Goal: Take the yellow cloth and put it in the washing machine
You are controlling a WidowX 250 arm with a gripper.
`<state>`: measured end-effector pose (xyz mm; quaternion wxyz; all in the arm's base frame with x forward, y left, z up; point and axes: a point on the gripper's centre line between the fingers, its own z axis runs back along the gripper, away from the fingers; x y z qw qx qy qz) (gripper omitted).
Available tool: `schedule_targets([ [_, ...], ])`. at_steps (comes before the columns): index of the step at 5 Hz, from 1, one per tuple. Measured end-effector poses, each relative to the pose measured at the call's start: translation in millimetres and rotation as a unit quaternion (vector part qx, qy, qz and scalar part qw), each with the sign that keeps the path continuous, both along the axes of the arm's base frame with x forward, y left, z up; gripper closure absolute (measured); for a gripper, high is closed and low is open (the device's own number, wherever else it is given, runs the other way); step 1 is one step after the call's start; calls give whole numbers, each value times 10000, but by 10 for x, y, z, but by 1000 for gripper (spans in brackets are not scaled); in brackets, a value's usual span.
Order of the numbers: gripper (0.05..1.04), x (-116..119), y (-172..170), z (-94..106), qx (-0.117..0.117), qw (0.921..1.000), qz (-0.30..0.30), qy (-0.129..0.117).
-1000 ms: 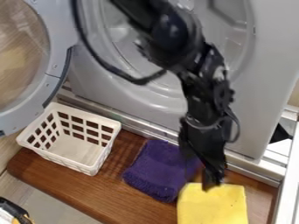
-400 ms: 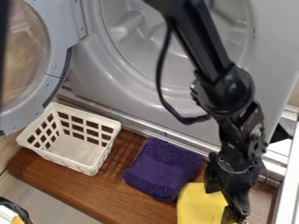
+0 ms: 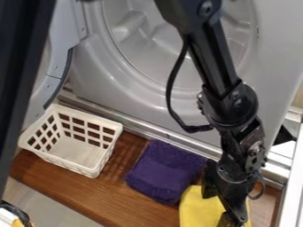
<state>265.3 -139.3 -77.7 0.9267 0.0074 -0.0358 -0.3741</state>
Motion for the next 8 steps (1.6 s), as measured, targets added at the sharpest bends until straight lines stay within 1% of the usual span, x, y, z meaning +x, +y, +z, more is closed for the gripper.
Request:
schedule_targets([
  [1, 390, -28, 8, -11, 13, 9997, 136, -195],
  [2, 648, -22, -6, -9, -35, 9996, 147, -247],
  [3, 852, -24, -21, -3, -69, 9997, 170, -185],
  [4, 959, -23, 0, 3, -115, 9996, 198, -134],
  [5, 988, -34, 34, 58, -237, 9996, 164, -73],
  [6, 988, 51, -11, 288, -498, 9982, 100, -311],
  [7, 988, 119, -28, 502, -693, 9960, 96, -559],
  [8, 988, 199, 49, 640, -823, 9938, 172, -725],
])
